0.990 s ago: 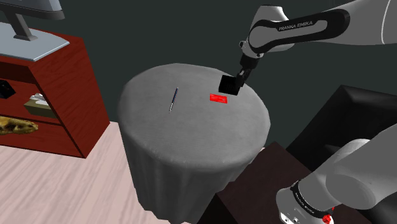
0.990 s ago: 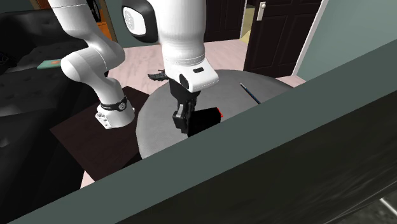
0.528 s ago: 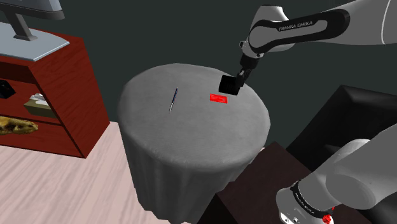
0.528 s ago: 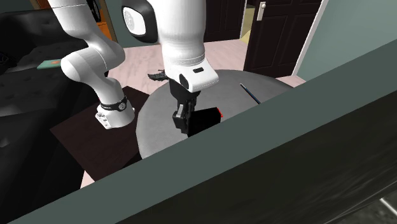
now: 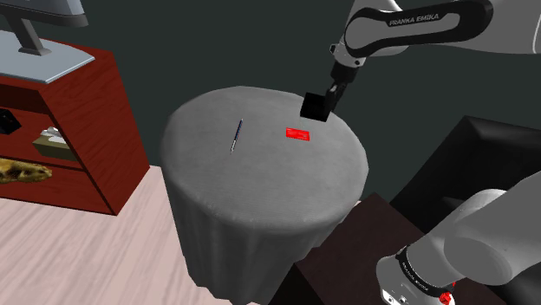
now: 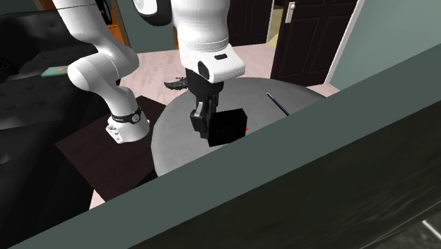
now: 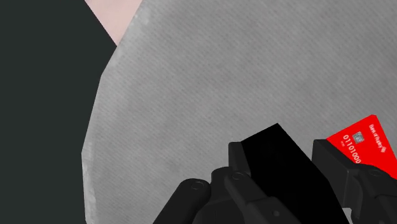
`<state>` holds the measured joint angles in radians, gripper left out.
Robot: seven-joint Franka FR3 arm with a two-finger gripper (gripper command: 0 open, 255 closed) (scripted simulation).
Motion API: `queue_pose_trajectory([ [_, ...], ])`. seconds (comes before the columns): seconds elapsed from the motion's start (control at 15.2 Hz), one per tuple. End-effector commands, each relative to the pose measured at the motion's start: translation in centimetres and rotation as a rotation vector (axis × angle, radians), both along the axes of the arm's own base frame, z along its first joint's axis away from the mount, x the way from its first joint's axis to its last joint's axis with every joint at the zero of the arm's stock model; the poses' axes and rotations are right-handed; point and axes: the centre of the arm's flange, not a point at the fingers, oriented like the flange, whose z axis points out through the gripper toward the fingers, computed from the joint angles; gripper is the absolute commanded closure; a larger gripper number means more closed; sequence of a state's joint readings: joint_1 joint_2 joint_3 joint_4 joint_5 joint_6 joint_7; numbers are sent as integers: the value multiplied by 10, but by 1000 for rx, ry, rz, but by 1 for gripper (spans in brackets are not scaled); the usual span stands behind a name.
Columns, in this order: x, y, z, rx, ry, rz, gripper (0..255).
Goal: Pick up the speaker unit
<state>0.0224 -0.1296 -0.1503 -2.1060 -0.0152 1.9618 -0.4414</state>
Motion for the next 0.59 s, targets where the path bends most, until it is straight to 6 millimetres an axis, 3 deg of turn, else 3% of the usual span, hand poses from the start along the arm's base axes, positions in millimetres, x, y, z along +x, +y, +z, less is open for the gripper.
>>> queue_pose_trajectory([
  [0.0,-1,1,11,0,0,0,255],
  [0.4,-1,1,42,0,0,0,255],
  [0.53,-1,1,43,0,0,0,255],
])
